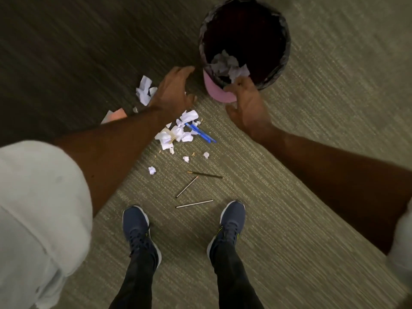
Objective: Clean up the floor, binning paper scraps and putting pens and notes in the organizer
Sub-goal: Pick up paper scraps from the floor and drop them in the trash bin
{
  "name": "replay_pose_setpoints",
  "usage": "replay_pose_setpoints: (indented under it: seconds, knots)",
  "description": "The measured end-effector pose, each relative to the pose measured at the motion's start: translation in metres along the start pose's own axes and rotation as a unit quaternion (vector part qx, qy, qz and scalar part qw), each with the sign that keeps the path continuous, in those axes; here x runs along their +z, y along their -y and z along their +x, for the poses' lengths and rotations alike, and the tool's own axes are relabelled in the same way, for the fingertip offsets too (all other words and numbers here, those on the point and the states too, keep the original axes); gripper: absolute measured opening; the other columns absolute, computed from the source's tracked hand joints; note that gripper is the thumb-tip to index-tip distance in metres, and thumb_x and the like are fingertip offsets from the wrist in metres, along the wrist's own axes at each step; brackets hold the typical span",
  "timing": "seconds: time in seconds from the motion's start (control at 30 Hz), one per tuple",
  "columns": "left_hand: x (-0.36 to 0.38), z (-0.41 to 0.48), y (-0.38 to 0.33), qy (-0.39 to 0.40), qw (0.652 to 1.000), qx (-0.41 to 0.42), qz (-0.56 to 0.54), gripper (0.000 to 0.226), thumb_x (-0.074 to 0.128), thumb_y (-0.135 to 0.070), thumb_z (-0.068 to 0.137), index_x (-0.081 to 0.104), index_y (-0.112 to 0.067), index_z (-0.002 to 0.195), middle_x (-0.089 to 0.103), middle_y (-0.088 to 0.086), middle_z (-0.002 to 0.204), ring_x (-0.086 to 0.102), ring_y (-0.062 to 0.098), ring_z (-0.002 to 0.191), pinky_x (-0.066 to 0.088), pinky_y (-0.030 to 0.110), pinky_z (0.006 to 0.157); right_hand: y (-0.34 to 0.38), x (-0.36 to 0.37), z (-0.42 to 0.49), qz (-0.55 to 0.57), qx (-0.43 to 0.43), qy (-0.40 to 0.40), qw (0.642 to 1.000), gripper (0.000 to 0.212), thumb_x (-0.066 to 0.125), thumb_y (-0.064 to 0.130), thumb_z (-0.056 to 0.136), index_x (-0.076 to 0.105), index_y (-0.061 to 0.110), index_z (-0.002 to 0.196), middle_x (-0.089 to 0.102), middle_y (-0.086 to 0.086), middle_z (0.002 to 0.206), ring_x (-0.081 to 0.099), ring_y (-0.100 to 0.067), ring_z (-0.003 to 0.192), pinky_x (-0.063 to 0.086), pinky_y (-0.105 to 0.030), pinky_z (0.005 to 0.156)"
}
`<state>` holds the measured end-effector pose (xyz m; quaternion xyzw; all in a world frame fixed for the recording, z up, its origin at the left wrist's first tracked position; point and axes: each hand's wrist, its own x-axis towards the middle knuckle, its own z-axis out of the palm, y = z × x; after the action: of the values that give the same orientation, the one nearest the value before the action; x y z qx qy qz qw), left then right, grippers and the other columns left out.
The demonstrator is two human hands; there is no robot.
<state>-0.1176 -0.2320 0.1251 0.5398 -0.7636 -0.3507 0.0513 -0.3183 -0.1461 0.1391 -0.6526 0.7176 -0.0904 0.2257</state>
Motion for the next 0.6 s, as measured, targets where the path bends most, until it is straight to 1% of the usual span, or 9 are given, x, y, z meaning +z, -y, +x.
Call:
replay_pose_setpoints:
  seconds: [0.1, 0.17, 0.23, 0.3, 0.4, 0.47, 0.53, 0.6]
  knots:
    - [0.012, -0.024, 0.049, -0.003, 1.000, -0.025, 0.005, 0.062, 0.074, -0.015, 0.082, 0.049, -0.012, 0.139, 0.054, 0.015, 0.135, 0.052, 0.029, 0.127, 0.039, 0.035, 0.110, 0.014, 0.041, -0.014, 0.008, -0.002, 0.044, 0.999, 0.044, 0.070, 0.014, 0.086, 0.060, 0.013, 0.129, 0.047, -0.013, 0.139, 0.053, -0.030, 0.121, 0.042, -0.031, 0.099]
    - [0.022, -0.039, 0.079, 0.003, 0.999, -0.032, 0.010, 0.056, 0.073, -0.013, 0.082, 0.053, -0.006, 0.134, 0.056, 0.021, 0.130, 0.053, 0.036, 0.125, 0.041, 0.041, 0.109, 0.022, 0.070, -0.020, 0.003, -0.009, 0.070, 0.998, 0.048, 0.072, 0.014, 0.084, 0.058, 0.015, 0.130, 0.044, -0.013, 0.144, 0.051, -0.030, 0.124, 0.045, -0.034, 0.102]
    - [0.032, -0.053, 0.104, 0.021, 0.999, -0.027, 0.023, 0.056, 0.075, -0.012, 0.080, 0.055, -0.004, 0.131, 0.056, 0.024, 0.130, 0.053, 0.040, 0.123, 0.042, 0.044, 0.108, 0.029, 0.096, -0.023, -0.004, -0.027, 0.103, 0.994, 0.051, 0.071, 0.012, 0.084, 0.056, 0.014, 0.133, 0.040, -0.015, 0.148, 0.048, -0.032, 0.128, 0.044, -0.036, 0.105]
    - [0.045, -0.066, 0.124, 0.039, 0.998, -0.027, 0.034, 0.059, 0.077, -0.014, 0.078, 0.054, -0.007, 0.131, 0.055, 0.021, 0.132, 0.051, 0.040, 0.125, 0.042, 0.046, 0.107, 0.034, 0.122, -0.026, -0.018, -0.043, 0.134, 0.990, 0.054, 0.070, 0.011, 0.085, 0.053, 0.011, 0.136, 0.038, -0.017, 0.150, 0.046, -0.036, 0.130, 0.042, -0.039, 0.106]
    - [0.070, -0.079, 0.152, 0.070, 0.995, -0.052, 0.051, 0.062, 0.079, -0.018, 0.077, 0.053, -0.009, 0.133, 0.052, 0.018, 0.135, 0.050, 0.040, 0.125, 0.042, 0.045, 0.106, 0.040, 0.162, -0.029, -0.026, -0.067, 0.152, 0.986, 0.062, 0.070, 0.007, 0.082, 0.050, 0.010, 0.140, 0.038, -0.018, 0.150, 0.047, -0.039, 0.129, 0.042, -0.044, 0.107]
    - [0.091, -0.084, 0.170, 0.095, 0.991, -0.067, 0.061, 0.068, 0.081, -0.019, 0.075, 0.052, -0.011, 0.136, 0.048, 0.018, 0.140, 0.047, 0.040, 0.128, 0.040, 0.045, 0.108, 0.042, 0.190, -0.028, -0.049, -0.077, 0.170, 0.981, 0.068, 0.069, 0.004, 0.082, 0.044, 0.007, 0.145, 0.035, -0.019, 0.154, 0.040, -0.038, 0.138, 0.035, -0.044, 0.114]
    - [0.113, -0.085, 0.186, 0.111, 0.988, -0.090, 0.061, 0.077, 0.082, -0.022, 0.075, 0.046, -0.015, 0.143, 0.038, 0.018, 0.148, 0.042, 0.040, 0.134, 0.035, 0.045, 0.113, 0.041, 0.221, -0.026, -0.081, -0.085, 0.192, 0.974, 0.072, 0.067, 0.000, 0.083, 0.038, 0.005, 0.149, 0.033, -0.019, 0.156, 0.033, -0.036, 0.144, 0.029, -0.045, 0.117]
    - [0.137, -0.084, 0.199, 0.121, 0.985, -0.109, 0.060, 0.083, 0.082, -0.026, 0.077, 0.039, -0.019, 0.148, 0.026, 0.017, 0.156, 0.033, 0.039, 0.140, 0.029, 0.043, 0.117, 0.037, 0.252, -0.020, -0.102, -0.081, 0.197, 0.972, 0.080, 0.071, 0.000, 0.081, 0.034, 0.011, 0.151, 0.031, -0.016, 0.158, 0.035, -0.036, 0.143, 0.031, -0.044, 0.117]
